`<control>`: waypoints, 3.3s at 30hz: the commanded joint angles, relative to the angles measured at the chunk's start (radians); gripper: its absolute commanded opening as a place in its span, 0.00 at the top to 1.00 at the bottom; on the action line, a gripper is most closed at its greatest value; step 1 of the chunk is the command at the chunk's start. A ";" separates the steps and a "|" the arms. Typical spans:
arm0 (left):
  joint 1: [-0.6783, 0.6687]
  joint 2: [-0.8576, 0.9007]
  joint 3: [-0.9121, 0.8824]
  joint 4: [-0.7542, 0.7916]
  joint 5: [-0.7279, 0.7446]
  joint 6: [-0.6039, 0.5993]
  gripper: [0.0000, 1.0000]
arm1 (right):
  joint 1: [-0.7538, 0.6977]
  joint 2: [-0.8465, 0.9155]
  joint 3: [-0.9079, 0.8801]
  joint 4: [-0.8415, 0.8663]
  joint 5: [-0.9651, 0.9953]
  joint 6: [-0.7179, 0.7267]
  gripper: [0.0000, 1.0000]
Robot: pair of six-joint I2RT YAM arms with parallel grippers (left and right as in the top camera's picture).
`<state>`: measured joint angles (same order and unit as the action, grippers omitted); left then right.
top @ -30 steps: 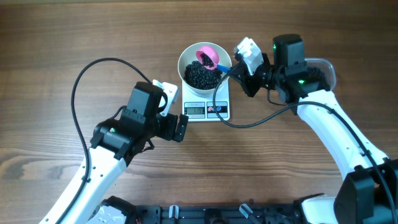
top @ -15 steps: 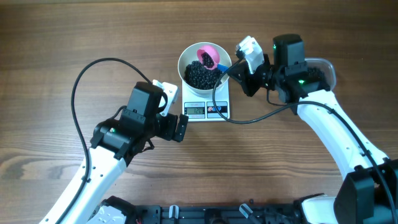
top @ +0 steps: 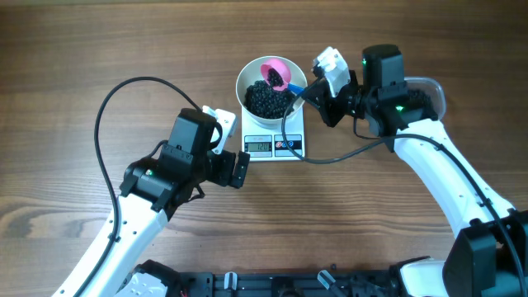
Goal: Scoop item into bowl and weigh 150g on scale
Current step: 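Tip the pink scoop over the white bowl to pour beans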
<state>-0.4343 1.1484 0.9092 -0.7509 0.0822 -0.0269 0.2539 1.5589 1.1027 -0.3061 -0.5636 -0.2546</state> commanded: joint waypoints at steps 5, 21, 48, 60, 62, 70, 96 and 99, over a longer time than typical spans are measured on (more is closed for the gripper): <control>0.005 0.004 -0.006 0.003 -0.005 0.012 0.00 | 0.007 0.016 0.002 0.006 -0.013 0.077 0.96; 0.005 0.004 -0.006 0.003 -0.005 0.012 0.00 | 0.031 0.016 0.002 0.009 -0.019 -0.196 0.96; 0.005 0.004 -0.006 0.003 -0.005 0.013 0.00 | 0.031 0.016 0.002 0.050 -0.028 -0.090 0.96; 0.005 0.004 -0.006 0.003 -0.005 0.012 0.00 | 0.031 0.016 0.002 0.056 0.024 -0.017 0.96; 0.005 0.004 -0.006 0.002 -0.005 0.013 0.00 | 0.031 0.016 0.002 0.054 0.024 0.031 0.96; 0.005 0.004 -0.006 0.003 -0.005 0.012 0.00 | 0.031 0.016 0.002 0.051 0.024 0.048 0.96; 0.005 0.004 -0.006 0.003 -0.005 0.012 0.00 | 0.060 0.016 0.002 0.075 0.092 0.014 0.96; 0.005 0.004 -0.006 0.003 -0.005 0.012 0.00 | 0.060 0.016 0.002 0.085 0.092 0.052 0.96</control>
<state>-0.4343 1.1484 0.9092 -0.7509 0.0826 -0.0269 0.3119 1.5608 1.1023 -0.2340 -0.4770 -0.3225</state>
